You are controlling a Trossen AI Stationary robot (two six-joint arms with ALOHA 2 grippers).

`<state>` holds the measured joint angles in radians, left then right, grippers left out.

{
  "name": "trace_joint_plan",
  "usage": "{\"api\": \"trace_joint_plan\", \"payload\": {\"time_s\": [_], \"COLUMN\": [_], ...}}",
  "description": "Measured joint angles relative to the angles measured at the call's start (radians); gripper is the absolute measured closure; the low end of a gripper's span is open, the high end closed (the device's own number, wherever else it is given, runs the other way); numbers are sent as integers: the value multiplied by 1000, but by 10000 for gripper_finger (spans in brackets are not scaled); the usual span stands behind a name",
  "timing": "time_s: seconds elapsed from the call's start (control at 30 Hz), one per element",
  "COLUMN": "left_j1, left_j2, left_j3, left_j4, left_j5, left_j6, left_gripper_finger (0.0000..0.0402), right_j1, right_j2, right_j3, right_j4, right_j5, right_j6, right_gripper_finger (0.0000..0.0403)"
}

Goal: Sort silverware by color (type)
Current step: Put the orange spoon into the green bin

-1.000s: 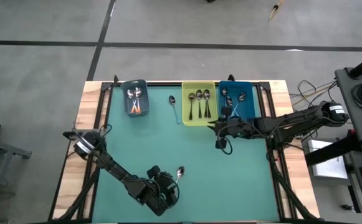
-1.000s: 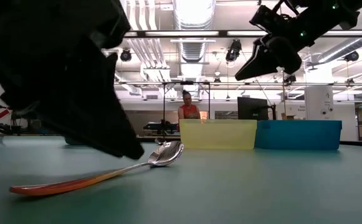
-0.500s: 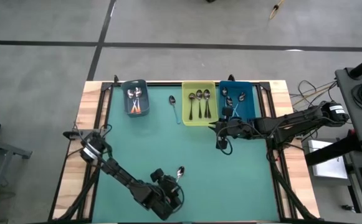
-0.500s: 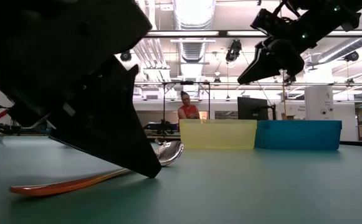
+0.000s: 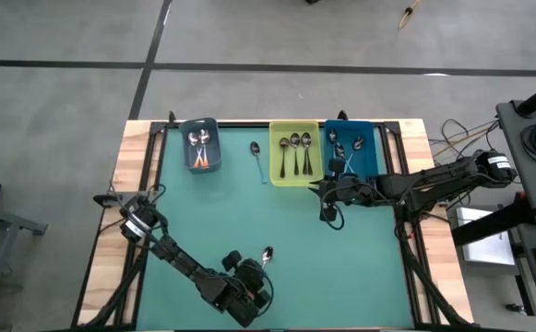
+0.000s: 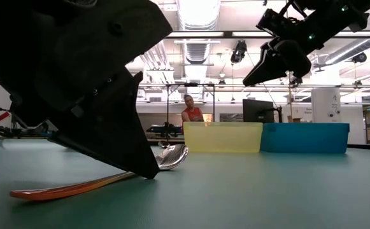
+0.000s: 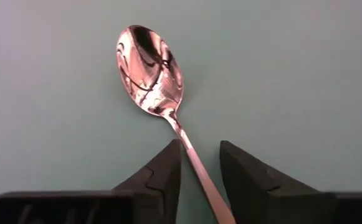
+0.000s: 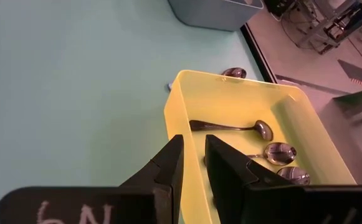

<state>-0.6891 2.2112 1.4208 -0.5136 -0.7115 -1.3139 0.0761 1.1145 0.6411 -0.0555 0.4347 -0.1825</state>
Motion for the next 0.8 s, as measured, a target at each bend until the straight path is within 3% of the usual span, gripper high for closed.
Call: {"api": "trace_joint_plan", "payload": {"time_s": [0.27, 0.8], "left_j1": [0, 4], "left_j2": [0, -36], "left_j3": [-2, -5], "left_j4": [-14, -67], "left_j5": [2, -5], "left_j6": [-73, -129], "left_gripper_finger": [394, 401], "right_j1": [0, 0], "right_j2": [0, 0], "right_j3": [0, 0], "right_j4": [0, 0], "right_j5": [0, 0], "right_j6": [0, 6], "right_gripper_finger": [344, 344]}}
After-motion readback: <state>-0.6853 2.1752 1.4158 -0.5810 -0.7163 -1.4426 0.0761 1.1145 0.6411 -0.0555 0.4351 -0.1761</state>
